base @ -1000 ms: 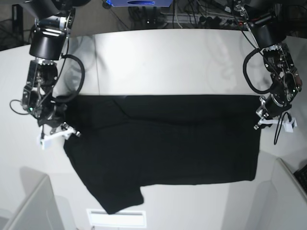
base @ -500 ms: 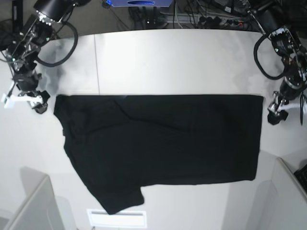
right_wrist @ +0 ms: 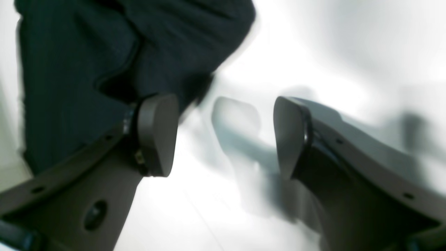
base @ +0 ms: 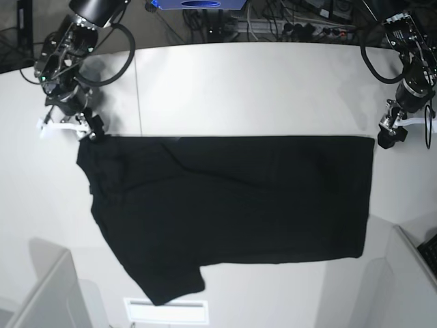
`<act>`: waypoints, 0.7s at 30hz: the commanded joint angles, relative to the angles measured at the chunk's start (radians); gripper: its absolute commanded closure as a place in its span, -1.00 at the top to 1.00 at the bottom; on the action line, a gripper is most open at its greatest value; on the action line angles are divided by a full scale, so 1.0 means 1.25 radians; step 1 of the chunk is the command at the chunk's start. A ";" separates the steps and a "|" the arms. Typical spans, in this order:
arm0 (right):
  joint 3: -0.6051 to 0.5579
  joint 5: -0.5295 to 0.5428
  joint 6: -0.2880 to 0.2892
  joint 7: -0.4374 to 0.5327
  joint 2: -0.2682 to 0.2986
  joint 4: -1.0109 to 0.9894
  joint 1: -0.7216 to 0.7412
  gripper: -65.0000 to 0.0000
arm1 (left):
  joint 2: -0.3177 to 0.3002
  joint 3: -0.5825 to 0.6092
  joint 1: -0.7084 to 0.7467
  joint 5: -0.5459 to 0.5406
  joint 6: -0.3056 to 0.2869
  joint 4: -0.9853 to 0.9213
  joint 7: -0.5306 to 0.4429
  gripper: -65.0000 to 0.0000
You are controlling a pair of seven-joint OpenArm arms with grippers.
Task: Fold the T-shirt properly
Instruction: 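Release the shirt and regrasp the collar-edge corners with both grippers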
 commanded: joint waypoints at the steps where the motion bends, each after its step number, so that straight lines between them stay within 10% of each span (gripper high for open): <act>1: 0.001 0.005 0.002 0.004 0.011 -0.008 0.018 0.25 | -0.009 0.013 -0.016 0.003 -0.007 0.009 -0.006 0.69; 21: -0.007 0.000 0.002 0.024 0.020 -0.091 0.069 0.25 | 0.050 0.040 -0.150 0.068 -0.007 -0.168 -0.007 0.68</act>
